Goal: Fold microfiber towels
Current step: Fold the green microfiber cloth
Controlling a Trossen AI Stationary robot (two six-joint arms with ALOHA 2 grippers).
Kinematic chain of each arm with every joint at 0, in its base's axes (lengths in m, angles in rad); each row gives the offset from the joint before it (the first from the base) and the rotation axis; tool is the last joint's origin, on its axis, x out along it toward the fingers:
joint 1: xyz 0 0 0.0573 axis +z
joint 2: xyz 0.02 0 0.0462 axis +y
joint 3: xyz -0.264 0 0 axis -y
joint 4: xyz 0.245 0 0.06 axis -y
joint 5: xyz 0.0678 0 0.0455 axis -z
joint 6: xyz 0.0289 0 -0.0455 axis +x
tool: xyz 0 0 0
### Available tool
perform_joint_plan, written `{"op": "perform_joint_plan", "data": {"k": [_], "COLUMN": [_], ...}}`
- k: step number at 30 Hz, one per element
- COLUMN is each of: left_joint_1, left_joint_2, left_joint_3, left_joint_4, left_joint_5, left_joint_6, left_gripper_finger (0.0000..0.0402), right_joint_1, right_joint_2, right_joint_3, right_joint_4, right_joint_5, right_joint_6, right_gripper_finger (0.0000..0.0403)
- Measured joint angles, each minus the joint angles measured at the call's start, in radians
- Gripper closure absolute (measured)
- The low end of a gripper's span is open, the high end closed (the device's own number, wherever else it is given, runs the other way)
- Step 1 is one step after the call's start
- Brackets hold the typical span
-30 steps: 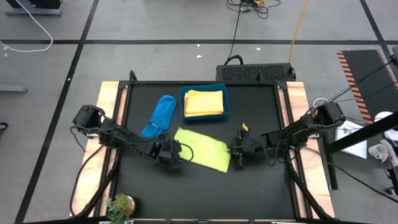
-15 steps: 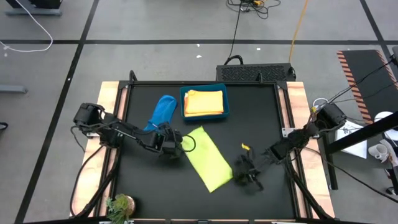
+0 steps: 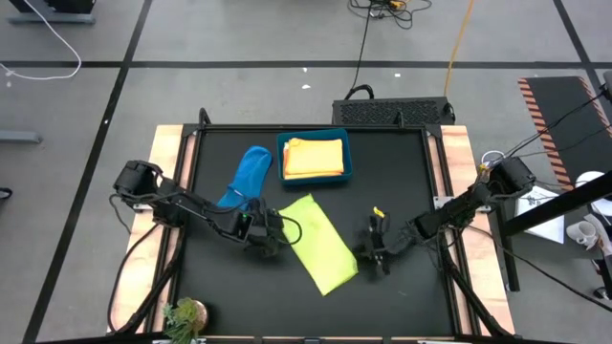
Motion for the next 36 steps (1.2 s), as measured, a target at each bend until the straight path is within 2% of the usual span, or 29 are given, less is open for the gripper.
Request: {"op": "perform_joint_plan", "data": {"k": [4,9,14,18,20,22,24,28,33,36], "left_joint_1": [0.032,0.090,0.162,0.227,0.251,0.254,0.230,0.116,-0.046,-0.119], "left_joint_2": [0.011,0.012,0.014,0.014,0.012,0.004,0.003,-0.011,-0.006,0.037], "left_joint_3": [-0.028,-0.032,-0.034,-0.034,-0.033,-0.029,-0.014,0.010,0.043,0.047], "left_joint_4": [0.000,0.032,0.101,0.123,0.133,0.131,0.142,0.204,0.250,0.376], "left_joint_5": [0.002,0.009,-0.069,-0.118,-0.092,0.011,0.097,0.114,0.032,0.009], "left_joint_6": [-0.040,-0.014,0.076,0.092,0.092,0.099,0.105,0.108,0.135,0.163], "left_gripper_finger": [0.0243,0.0243,0.0243,0.0243,0.0243,0.0243,0.0243,0.0243,0.0243,0.0243], "right_joint_1": [-0.023,-0.005,0.027,0.044,0.047,0.047,0.046,0.046,0.036,0.026], "right_joint_2": [0.000,0.000,0.000,0.000,0.000,0.000,0.000,0.000,0.000,0.000], "right_joint_3": [0.000,0.000,0.000,0.000,0.000,0.000,0.000,0.000,0.001,0.001], "right_joint_4": [-0.058,0.000,0.051,0.064,0.062,0.060,0.057,0.057,0.071,0.081], "right_joint_5": [-0.003,-0.029,-0.031,-0.031,-0.031,-0.031,-0.030,-0.029,-0.012,0.000], "right_joint_6": [0.050,0.074,0.064,0.063,0.062,0.061,0.053,0.019,-0.015,-0.028], "right_gripper_finger": [0.0342,0.0342,0.0342,0.0342,0.0342,0.0342,0.0342,0.0342,0.0342,0.0342]}}
